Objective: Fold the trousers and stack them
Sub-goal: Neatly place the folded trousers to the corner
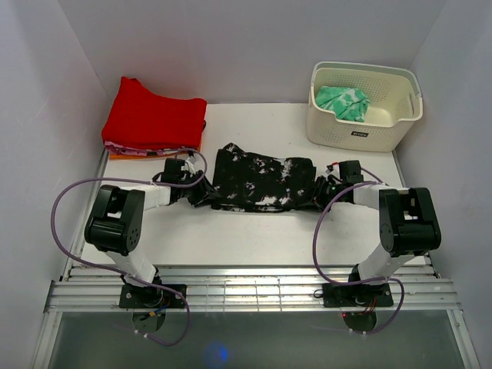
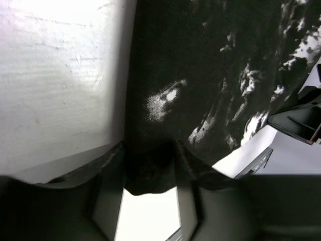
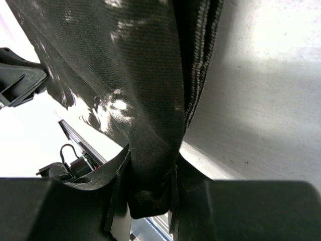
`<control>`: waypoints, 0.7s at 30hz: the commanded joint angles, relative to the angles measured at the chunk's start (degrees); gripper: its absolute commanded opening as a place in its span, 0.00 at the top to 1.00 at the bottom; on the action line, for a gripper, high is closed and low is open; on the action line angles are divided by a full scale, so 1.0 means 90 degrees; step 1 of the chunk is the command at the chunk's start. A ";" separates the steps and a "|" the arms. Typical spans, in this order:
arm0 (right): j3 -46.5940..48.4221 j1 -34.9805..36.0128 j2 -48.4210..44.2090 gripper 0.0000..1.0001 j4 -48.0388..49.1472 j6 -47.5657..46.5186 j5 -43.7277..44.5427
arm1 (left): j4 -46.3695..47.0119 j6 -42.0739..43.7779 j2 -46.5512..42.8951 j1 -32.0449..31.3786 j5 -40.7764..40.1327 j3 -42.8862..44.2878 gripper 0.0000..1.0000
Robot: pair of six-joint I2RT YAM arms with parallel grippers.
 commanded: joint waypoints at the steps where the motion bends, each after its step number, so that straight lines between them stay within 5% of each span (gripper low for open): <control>1: 0.0186 0.0190 0.0186 0.92 -0.0165 -0.0191 0.0192 | -0.0314 0.0326 0.0424 -0.0135 -0.0716 0.0082 0.52; 4: 0.0410 0.0326 0.0108 0.92 -0.0369 -0.0405 0.0367 | -0.0255 0.0657 0.0483 -0.0281 -0.0833 0.0268 0.77; 5: 0.0614 0.0385 0.0088 0.92 -0.0592 -0.0483 0.0445 | -0.0284 0.0775 0.0463 -0.0349 -0.0863 0.0346 0.96; 6: 0.0732 0.0482 0.0049 0.92 -0.0691 -0.0639 0.0591 | -0.0333 0.0902 0.0444 -0.0398 -0.0989 0.0550 1.00; 21: 0.2851 0.1468 -0.0761 0.92 -0.1513 -0.1890 0.2281 | -0.1574 0.3645 -0.1809 -0.0575 -0.2044 0.2485 1.00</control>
